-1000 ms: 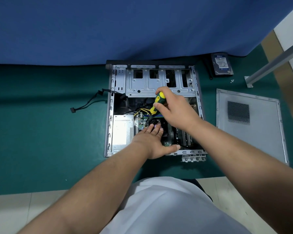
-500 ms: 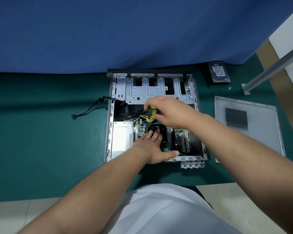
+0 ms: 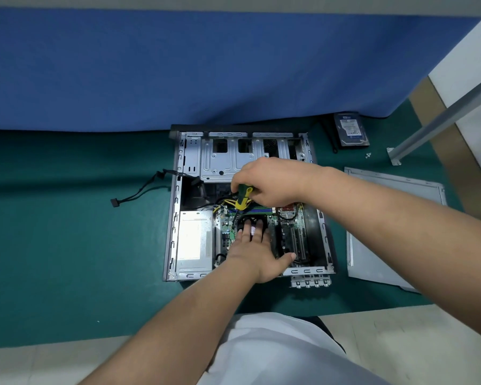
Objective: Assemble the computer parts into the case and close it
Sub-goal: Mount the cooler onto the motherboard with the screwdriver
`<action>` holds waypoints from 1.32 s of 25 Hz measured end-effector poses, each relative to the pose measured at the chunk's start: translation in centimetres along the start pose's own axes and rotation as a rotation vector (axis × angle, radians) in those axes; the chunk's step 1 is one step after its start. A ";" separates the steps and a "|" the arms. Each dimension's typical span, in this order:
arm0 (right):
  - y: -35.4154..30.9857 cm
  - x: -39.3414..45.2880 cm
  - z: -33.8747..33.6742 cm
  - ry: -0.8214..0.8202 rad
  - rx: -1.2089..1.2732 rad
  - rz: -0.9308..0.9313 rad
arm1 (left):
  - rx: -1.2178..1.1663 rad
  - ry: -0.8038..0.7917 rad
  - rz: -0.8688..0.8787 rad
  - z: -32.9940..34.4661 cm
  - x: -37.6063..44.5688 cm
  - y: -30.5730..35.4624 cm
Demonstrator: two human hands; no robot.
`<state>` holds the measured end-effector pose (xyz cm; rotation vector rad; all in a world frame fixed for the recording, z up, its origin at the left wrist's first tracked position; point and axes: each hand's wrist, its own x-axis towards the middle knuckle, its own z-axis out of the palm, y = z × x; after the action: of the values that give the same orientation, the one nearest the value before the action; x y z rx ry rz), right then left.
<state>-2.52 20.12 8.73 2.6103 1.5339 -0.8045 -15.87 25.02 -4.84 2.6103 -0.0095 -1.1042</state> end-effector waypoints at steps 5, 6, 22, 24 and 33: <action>-0.5 0.7 -0.3 -0.024 -0.020 0.012 | -0.004 -0.044 0.019 0.2 0.7 -0.4; -0.6 0.9 -0.3 -0.026 -0.019 0.023 | 0.001 -0.042 0.020 0.2 0.8 -0.5; -2.8 1.3 2.4 0.171 -0.253 0.295 | -0.027 -0.028 0.114 -0.2 0.5 -2.0; -2.1 1.2 2.1 0.127 -0.185 0.245 | -0.024 -0.024 0.119 -0.2 0.5 -2.0; -2.0 1.0 1.0 0.112 -0.168 0.092 | -0.043 -0.013 0.123 -0.2 0.6 -2.0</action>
<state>-4.24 21.67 7.90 2.6189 1.4249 -0.5063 -15.58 26.93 -5.72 2.5272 -0.1451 -1.0673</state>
